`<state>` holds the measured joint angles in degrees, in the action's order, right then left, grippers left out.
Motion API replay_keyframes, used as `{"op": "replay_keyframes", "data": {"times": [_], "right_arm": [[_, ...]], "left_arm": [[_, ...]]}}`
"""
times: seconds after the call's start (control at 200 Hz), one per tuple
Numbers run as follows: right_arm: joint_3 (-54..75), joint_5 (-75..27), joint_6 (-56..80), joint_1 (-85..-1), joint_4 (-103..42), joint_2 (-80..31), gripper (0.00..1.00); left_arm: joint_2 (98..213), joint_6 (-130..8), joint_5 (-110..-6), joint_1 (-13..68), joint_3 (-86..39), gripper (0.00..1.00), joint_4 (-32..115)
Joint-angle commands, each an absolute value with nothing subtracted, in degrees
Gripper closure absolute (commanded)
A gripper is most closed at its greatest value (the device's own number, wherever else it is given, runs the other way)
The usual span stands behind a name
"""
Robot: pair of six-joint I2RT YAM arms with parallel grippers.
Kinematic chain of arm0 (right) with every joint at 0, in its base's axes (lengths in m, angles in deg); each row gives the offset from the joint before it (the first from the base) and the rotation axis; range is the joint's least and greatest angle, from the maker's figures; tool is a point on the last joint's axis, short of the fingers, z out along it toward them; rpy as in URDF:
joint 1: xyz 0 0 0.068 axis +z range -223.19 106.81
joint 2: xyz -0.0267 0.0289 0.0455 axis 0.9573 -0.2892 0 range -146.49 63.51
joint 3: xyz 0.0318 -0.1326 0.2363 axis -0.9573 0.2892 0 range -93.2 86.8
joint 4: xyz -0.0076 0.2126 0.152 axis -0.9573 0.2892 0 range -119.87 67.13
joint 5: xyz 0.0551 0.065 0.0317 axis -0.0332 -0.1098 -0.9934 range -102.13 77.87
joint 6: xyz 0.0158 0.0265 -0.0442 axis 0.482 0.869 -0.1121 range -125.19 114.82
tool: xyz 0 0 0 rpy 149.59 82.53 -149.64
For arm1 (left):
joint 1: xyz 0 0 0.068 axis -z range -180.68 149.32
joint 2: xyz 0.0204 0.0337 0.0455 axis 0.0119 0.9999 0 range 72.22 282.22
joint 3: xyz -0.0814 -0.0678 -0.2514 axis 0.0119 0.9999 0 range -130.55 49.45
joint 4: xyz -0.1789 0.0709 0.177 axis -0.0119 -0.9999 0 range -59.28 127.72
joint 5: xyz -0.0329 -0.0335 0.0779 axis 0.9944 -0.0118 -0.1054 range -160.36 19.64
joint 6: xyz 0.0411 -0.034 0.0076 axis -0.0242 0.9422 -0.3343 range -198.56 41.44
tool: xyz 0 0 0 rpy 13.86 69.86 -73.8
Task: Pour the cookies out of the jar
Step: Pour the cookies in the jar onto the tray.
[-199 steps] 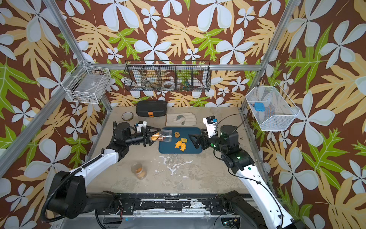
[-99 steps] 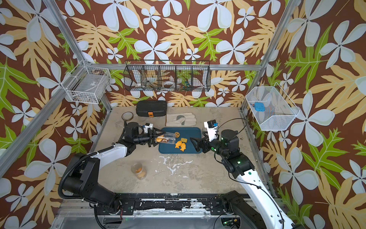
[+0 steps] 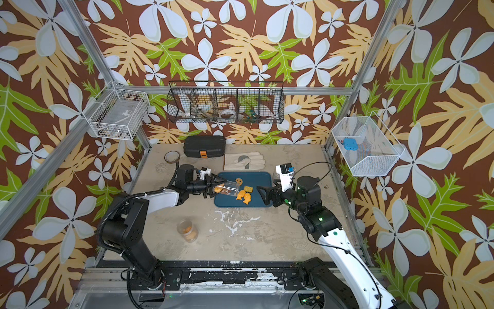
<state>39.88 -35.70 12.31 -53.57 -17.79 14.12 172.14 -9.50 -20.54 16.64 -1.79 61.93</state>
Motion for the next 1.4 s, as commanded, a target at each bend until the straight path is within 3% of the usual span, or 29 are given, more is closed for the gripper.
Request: {"op": "replay_keyframes", "data": {"times": [0.0, 0.661, 0.931, 1.316, 1.396], "right_arm": [[40.38, -35.59, 12.9, -53.53, -19.56, 14.4, 0.07], [40.63, -36.31, 13.19, -53.34, -20.38, 14.18, 0.07], [41.14, -36.48, 13.4, -53.15, -20.95, 13.88, 0.07], [41.89, -36.96, 14.94, -52.61, -22.62, 13.41, 0.07], [41.88, -37.18, 14.97, -52.55, -22.69, 13.29, 0.07]], "left_arm": [[172.37, -13.82, -21.53, 16.72, -3.11, 0.42, 58.73], [173.93, -19.77, -22.2, 16.98, -7.66, 0.42, 50.54], [172.94, -27.77, -26.92, 17.63, -11.1, 0.41, 40.13], [172.35, -26.19, -25.62, 17.52, -9.2, 0.41, 42.08], [172.55, -21.6, -23.11, 17.34, -7.02, 0.41, 48.05]]}}
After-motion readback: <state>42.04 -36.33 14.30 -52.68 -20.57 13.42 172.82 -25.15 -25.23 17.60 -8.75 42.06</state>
